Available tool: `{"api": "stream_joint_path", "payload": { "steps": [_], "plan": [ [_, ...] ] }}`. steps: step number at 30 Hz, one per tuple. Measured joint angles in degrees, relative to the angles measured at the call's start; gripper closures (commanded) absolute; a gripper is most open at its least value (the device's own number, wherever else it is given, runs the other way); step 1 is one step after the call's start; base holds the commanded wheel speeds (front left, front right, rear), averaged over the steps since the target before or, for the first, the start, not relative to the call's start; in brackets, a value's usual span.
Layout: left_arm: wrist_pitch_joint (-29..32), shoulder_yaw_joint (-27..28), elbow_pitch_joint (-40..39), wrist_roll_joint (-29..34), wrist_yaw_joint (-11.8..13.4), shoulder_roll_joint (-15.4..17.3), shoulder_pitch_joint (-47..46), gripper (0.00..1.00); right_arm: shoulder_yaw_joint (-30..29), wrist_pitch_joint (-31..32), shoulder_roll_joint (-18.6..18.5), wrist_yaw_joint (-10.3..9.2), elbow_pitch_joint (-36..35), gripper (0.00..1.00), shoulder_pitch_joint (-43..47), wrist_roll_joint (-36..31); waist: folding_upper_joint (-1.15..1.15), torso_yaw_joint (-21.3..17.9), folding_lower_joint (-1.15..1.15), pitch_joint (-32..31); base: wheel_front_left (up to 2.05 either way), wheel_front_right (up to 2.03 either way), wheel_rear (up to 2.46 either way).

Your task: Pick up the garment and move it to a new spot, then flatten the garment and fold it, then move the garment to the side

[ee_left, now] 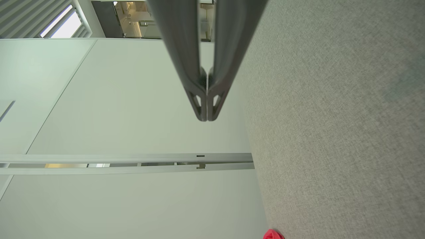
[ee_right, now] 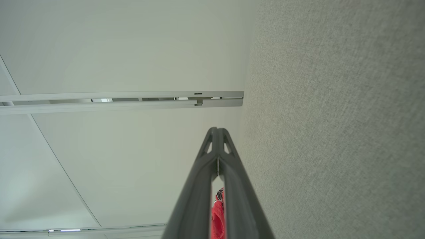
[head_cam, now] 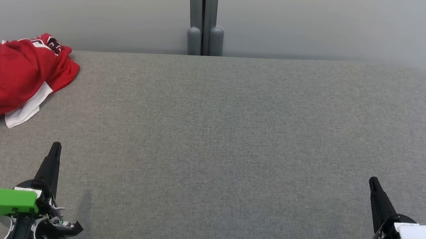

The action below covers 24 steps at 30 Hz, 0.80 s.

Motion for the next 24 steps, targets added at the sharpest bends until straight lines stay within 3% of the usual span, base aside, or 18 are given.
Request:
{"api": "stream_joint_path", "payload": {
  "steps": [24],
  "plan": [
    [0.0, 0.0, 0.0, 0.0, 0.0, 0.0, 0.0, 1.0, 0.01, 0.0, 0.0, 0.0, 0.0, 1.0, 0.0, 0.0, 0.0, 0.0, 0.0, 0.0, 0.0, 0.0, 0.0]
  ]
}}
